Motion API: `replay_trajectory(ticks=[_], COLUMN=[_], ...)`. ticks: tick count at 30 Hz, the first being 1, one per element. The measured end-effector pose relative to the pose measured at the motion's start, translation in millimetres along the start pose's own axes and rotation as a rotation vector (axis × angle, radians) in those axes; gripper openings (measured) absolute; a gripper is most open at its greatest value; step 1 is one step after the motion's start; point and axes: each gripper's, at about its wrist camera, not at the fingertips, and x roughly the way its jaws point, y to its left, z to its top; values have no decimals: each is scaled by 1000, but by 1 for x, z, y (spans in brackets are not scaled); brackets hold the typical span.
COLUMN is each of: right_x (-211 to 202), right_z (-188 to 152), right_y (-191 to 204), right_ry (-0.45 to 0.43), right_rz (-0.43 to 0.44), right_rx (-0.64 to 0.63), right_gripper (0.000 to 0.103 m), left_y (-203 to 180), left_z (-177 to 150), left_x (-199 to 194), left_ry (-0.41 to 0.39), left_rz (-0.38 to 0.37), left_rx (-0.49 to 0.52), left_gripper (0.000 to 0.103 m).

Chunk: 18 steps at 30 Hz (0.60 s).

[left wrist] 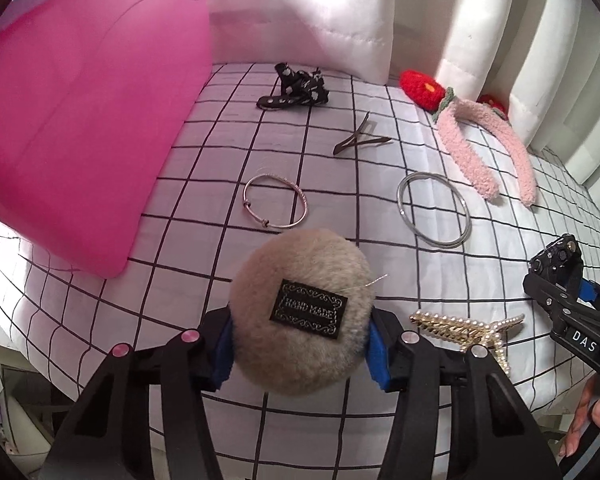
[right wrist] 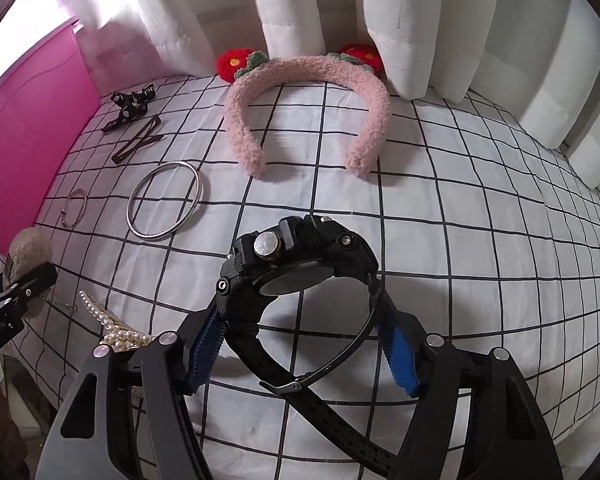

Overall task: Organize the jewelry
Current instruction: 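Grasp the beige pompom with the left tool while the right tool grasps the black watch, then carry pompom and watch over the pink tub and open both tools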

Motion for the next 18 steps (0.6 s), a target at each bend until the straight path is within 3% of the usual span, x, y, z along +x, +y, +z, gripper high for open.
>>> replay_trajectory(ticks=[11,18], right_x=[-77,-133], right_z=[38,88], right_y=[13,60], right_ry=[-154,-294], right_rz=[45,127], right_rx=[5,-60], right_gripper=[67,67], left_y=[-15,12], left_z=[38,80], left_x=[-91,-161], left_ry=[-179,-339], left_rz=[-105,-100], left_rx=[46,-5], left_gripper=[51,51])
